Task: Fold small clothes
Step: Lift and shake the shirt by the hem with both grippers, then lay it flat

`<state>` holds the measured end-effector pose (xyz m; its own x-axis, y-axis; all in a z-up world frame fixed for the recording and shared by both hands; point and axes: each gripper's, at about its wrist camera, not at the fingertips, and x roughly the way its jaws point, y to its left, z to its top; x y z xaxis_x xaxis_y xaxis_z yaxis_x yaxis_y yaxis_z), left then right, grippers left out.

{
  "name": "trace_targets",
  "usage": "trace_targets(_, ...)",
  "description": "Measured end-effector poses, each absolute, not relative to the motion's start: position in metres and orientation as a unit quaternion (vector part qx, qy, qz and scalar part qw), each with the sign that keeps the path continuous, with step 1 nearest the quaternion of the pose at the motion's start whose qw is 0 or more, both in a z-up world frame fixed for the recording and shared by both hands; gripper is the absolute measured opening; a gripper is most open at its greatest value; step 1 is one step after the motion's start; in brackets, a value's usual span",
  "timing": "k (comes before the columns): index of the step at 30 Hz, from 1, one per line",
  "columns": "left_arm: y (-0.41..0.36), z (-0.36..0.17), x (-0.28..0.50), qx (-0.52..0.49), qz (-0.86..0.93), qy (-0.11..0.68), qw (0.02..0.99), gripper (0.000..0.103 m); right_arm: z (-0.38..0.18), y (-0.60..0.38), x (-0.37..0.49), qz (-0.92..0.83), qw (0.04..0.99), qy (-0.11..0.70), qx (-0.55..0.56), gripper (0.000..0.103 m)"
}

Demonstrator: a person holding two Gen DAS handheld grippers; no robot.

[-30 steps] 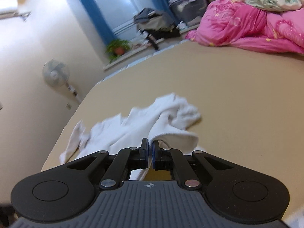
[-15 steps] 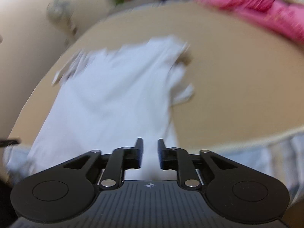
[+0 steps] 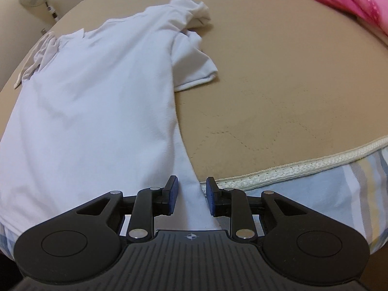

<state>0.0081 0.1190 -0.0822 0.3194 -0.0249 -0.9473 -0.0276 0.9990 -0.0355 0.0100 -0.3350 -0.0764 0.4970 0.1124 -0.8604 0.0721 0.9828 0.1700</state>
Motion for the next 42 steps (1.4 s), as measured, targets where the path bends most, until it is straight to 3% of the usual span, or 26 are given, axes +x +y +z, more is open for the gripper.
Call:
trace_targets(1, 0.116, -0.08, 0.005, -0.019, -0.007, 0.581, 0.814, 0.006, -0.074, -0.339, 0.004, 0.02, 0.859, 0.502, 0.097, 0.024)
trace_targets(4, 0.111, -0.073, 0.004, 0.007, -0.014, 0.565, 0.825, 0.005, -0.08, -0.333, 0.008, 0.045, 0.859, 0.5, 0.101, 0.006)
trace_targets(11, 0.127, -0.046, -0.048, -0.013, -0.01, 0.537, 0.844, 0.005, -0.051, -0.35, -0.005, 0.08, 0.872, 0.45, 0.177, 0.004)
trace_targets(15, 0.123, -0.049, -0.045, 0.008, -0.021, 0.568, 0.823, 0.007, -0.075, -0.356, -0.003, 0.041, 0.837, 0.522, 0.157, 0.005)
trace_targets(18, 0.118, -0.037, -0.039, 0.01, 0.016, 0.536, 0.844, 0.009, -0.059, -0.359, -0.001, 0.025, 0.858, 0.489, 0.154, 0.006)
trace_targets(21, 0.114, -0.013, -0.031, -0.035, 0.002, 0.487, 0.873, 0.019, -0.036, -0.373, 0.001, -0.013, 0.888, 0.428, 0.167, 0.006)
trace_targets(25, 0.096, -0.008, -0.01, -0.06, 0.0, 0.472, 0.88, 0.02, -0.018, -0.389, 0.028, -0.006, 0.9, 0.388, 0.198, 0.006)
trace_targets(29, 0.076, -0.022, 0.012, -0.054, -0.004, 0.477, 0.877, 0.02, -0.025, -0.391, 0.077, 0.006, 0.895, 0.401, 0.195, 0.026)
trace_targets(37, 0.055, -0.051, 0.05, -0.025, -0.007, 0.501, 0.865, 0.02, -0.077, -0.374, 0.157, 0.027, 0.86, 0.462, 0.215, 0.03)
trace_targets(39, 0.05, -0.056, 0.058, -0.018, -0.001, 0.506, 0.863, 0.02, -0.086, -0.369, 0.166, 0.029, 0.856, 0.483, 0.184, 0.006)
trace_targets(42, 0.044, -0.061, 0.069, -0.011, 0.004, 0.511, 0.859, 0.02, -0.066, -0.384, 0.168, 0.025, 0.876, 0.444, 0.187, 0.005)
